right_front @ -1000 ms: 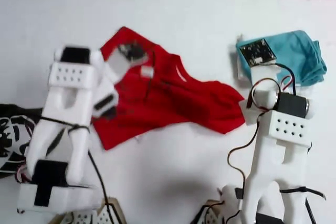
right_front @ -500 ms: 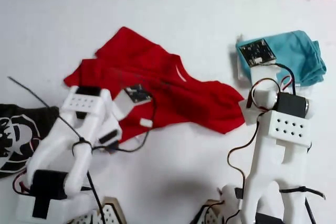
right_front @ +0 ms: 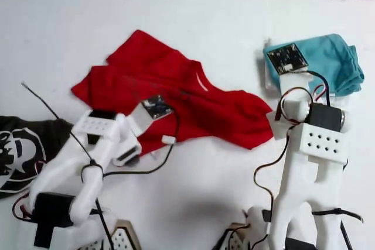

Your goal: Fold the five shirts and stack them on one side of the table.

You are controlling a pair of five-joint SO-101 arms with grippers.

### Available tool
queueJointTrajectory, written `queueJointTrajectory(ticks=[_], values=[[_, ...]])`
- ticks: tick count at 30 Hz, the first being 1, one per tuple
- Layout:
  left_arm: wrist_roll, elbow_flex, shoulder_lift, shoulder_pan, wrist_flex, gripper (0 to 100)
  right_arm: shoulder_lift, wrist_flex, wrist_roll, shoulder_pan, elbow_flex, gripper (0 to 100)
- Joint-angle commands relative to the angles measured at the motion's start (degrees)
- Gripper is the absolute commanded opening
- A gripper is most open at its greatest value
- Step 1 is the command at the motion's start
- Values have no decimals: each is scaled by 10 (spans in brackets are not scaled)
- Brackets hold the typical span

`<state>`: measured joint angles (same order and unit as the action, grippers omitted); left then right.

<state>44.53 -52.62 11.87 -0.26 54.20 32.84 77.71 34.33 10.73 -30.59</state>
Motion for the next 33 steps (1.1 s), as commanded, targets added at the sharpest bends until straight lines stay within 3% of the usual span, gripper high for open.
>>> queueJointTrajectory(ticks=[1, 9, 13, 17, 28, 33], values=[[25, -4, 12, -26, -32, 177, 22, -7, 3, 1, 2, 173], [54, 0, -3, -57, -24, 177, 22, -7, 2, 1, 2, 173], [83, 56, -68, -55, 46, 170, 22, -7, 2, 1, 2, 173], [120, 125, -156, -53, 109, 35, 22, -7, 2, 1, 2, 173], [91, 218, -195, -52, 170, 26, 22, -10, -1, 0, -26, 173], [44, 268, -106, -53, 237, 26, 17, -47, -60, -23, -66, 176]])
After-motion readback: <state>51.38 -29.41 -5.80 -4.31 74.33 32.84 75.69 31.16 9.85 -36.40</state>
